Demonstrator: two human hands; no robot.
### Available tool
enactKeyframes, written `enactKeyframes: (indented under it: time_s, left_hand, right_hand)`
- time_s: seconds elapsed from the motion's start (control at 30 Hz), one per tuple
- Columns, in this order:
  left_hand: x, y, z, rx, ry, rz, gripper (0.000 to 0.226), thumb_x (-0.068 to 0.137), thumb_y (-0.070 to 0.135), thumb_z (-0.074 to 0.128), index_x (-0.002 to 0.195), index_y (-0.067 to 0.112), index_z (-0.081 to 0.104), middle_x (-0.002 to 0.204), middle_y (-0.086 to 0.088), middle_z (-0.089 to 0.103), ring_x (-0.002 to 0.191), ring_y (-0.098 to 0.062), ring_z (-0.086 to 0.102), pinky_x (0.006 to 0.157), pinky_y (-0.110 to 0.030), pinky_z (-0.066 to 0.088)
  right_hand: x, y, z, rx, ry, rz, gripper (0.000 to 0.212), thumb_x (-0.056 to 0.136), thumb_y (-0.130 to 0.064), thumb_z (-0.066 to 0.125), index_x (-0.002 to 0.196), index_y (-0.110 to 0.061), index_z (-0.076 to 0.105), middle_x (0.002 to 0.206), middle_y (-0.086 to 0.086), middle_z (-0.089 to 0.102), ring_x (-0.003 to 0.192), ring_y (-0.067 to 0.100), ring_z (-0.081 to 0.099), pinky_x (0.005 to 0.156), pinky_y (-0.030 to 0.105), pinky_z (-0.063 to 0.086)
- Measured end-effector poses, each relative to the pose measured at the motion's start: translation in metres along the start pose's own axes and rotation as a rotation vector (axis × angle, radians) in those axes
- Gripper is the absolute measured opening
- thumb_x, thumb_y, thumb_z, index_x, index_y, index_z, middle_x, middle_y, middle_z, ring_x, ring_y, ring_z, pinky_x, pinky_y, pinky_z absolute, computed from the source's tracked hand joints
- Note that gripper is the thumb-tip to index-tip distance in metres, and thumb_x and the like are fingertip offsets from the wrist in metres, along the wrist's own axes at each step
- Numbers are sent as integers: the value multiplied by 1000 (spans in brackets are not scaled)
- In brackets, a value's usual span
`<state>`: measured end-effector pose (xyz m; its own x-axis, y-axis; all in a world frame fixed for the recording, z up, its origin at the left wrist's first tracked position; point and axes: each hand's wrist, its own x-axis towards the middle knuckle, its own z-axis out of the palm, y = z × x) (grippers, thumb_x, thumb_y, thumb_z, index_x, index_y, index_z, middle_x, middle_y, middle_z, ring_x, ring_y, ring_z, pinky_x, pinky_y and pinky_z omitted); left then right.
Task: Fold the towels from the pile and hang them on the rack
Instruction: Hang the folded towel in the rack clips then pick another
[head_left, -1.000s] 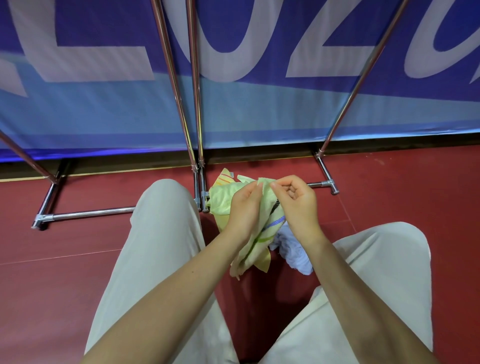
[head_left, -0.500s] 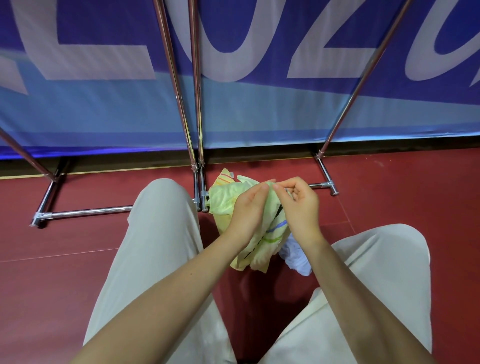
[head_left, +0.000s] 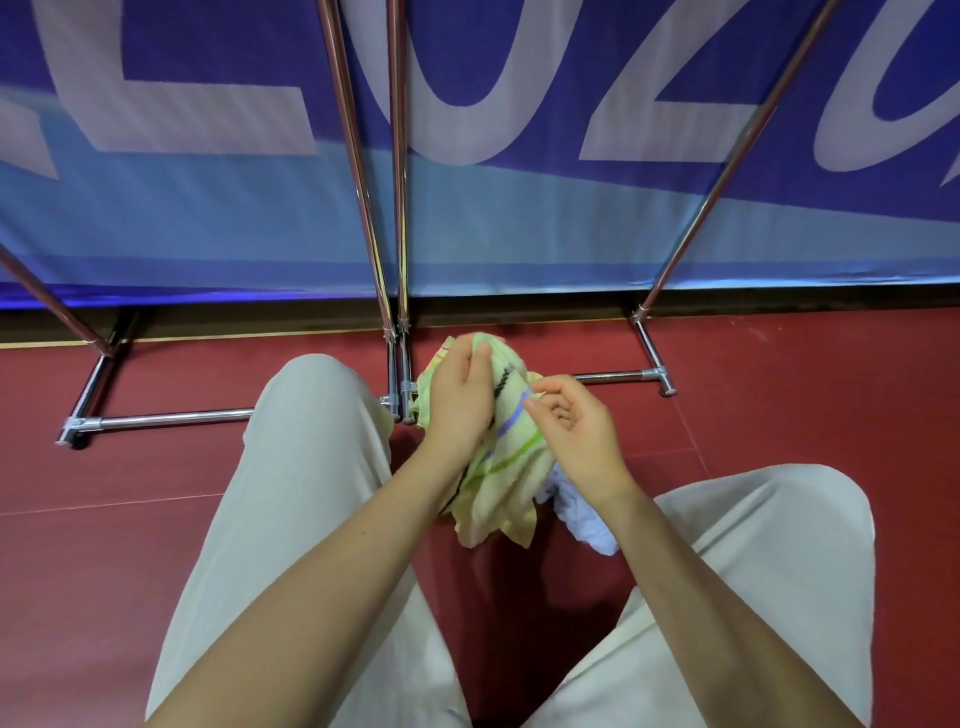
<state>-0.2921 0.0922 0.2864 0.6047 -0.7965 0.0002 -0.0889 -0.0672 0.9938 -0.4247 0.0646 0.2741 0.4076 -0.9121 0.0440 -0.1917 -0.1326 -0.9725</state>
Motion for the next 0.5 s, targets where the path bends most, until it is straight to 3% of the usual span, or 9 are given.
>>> enactKeyframes:
  time_s: [0.07, 0.17, 0.27, 0.37, 0.43, 0.5]
  left_hand:
    - [8, 5, -12, -83, 66, -11, 23, 96, 18, 42, 88, 18, 63, 94, -10, 67, 90, -22, 62, 87, -35, 48]
    - [17, 13, -33, -140, 136, -23, 27, 98, 14, 42, 84, 22, 63, 86, -1, 65, 81, -14, 59, 82, -33, 48]
    - [22, 18, -52, -193, 192, -32, 26, 99, 15, 41, 83, 17, 61, 80, 0, 62, 73, -10, 58, 70, -25, 49]
    - [27, 18, -71, -209, 250, -32, 27, 99, 17, 41, 80, 19, 59, 77, 1, 58, 72, -12, 54, 70, -27, 46]
    - [29, 17, -83, -228, 275, -48, 28, 99, 17, 41, 81, 23, 61, 76, 5, 58, 70, -9, 54, 68, -23, 47]
    - [27, 17, -92, -209, 276, -31, 28, 99, 17, 41, 82, 24, 62, 77, 6, 59, 71, -7, 55, 70, -22, 47]
  right_hand:
    - [-5, 9, 1, -53, -38, 33, 17, 89, -9, 66, 87, -26, 63, 71, -11, 59, 69, 0, 54, 70, 16, 44]
    - [-13, 24, 5, -124, -106, 39, 10, 91, -10, 63, 87, -19, 63, 65, -21, 59, 65, -3, 52, 68, 11, 39]
    - [-23, 40, 11, -221, -154, 41, 23, 95, -12, 58, 76, -25, 55, 58, -22, 51, 58, -1, 46, 62, 12, 35]
    - [-34, 62, 17, -303, -177, 80, 42, 97, -16, 55, 61, -32, 39, 52, -14, 42, 54, 2, 39, 60, 18, 31]
    - [-38, 73, 20, -370, -199, 94, 44, 97, -19, 55, 60, -31, 35, 51, -12, 39, 54, 3, 37, 60, 23, 30]
    - [-40, 79, 22, -423, -228, 85, 38, 97, -21, 55, 64, -35, 42, 55, -18, 48, 56, 0, 44, 61, 20, 32]
